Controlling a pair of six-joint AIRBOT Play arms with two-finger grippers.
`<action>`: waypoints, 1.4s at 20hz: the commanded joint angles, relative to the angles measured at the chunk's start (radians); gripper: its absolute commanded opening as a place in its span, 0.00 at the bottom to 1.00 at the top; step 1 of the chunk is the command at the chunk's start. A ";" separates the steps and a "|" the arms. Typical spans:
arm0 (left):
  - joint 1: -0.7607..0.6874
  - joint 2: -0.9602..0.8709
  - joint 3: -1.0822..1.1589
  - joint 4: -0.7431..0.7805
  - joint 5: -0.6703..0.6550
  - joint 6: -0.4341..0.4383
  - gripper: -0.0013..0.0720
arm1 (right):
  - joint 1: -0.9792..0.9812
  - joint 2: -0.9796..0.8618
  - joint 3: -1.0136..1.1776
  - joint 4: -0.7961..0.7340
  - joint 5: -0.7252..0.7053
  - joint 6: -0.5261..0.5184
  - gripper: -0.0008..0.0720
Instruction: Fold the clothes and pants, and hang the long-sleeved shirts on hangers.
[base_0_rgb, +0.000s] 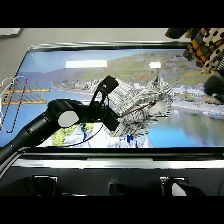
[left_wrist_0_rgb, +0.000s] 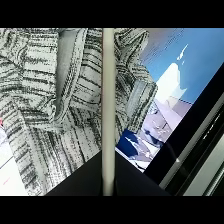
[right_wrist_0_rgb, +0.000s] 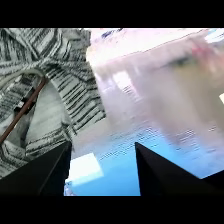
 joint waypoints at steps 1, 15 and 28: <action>0.000 -0.012 0.000 0.000 -0.040 0.000 0.06 | -0.032 -0.158 -0.049 0.287 -0.042 -0.217 0.68; 0.000 -0.014 0.000 -0.001 -0.037 0.000 0.06 | 0.037 -0.491 -0.050 0.268 -0.252 -0.264 0.56; -0.023 0.003 0.000 -0.079 -0.022 0.201 0.06 | 0.037 -0.269 -0.026 0.269 -0.261 -0.158 0.06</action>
